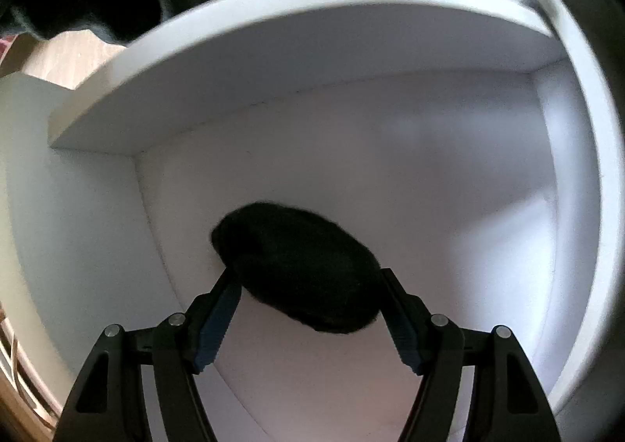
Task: Organize soft objects
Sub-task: 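Close the right tool on the black fuzzy item in the shelf, then carry the black fuzzy item with the right tool and drop it into the box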
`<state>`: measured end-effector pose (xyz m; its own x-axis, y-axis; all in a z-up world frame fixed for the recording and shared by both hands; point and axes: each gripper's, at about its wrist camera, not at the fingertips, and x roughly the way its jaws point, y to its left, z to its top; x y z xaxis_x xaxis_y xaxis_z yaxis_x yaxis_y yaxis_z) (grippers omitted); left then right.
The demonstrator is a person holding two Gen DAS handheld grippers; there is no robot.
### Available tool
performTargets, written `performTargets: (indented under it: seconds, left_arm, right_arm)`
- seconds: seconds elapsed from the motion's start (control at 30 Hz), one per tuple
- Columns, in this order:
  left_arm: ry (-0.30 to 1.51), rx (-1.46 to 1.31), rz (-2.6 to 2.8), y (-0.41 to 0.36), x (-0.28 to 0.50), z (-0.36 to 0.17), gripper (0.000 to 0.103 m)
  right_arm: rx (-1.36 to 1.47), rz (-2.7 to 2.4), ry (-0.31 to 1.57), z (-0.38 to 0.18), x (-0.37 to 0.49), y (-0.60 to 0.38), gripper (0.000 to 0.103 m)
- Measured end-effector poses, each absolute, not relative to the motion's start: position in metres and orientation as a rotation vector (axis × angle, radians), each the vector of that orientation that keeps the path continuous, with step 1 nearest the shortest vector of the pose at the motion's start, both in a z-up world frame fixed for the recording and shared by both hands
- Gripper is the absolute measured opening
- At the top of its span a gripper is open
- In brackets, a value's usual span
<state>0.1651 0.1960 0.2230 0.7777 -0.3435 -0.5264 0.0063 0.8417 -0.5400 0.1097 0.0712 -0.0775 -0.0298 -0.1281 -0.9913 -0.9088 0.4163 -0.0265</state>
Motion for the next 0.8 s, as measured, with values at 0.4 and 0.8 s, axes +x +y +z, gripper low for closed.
performTargets:
  seconds: [0.4,0.8]
  left_arm:
    - [0.693,-0.466,-0.237,0.171,0.167,0.224,0.102]
    - [0.704,-0.360,-0.251,0.152,0.160,0.226,0.102]
  right_arm:
    - [-0.390,0.624,1.589,-0.034,0.096,-0.031,0.040]
    - [0.076,0.589,1.317,0.175,0.090,-0.146,0.040]
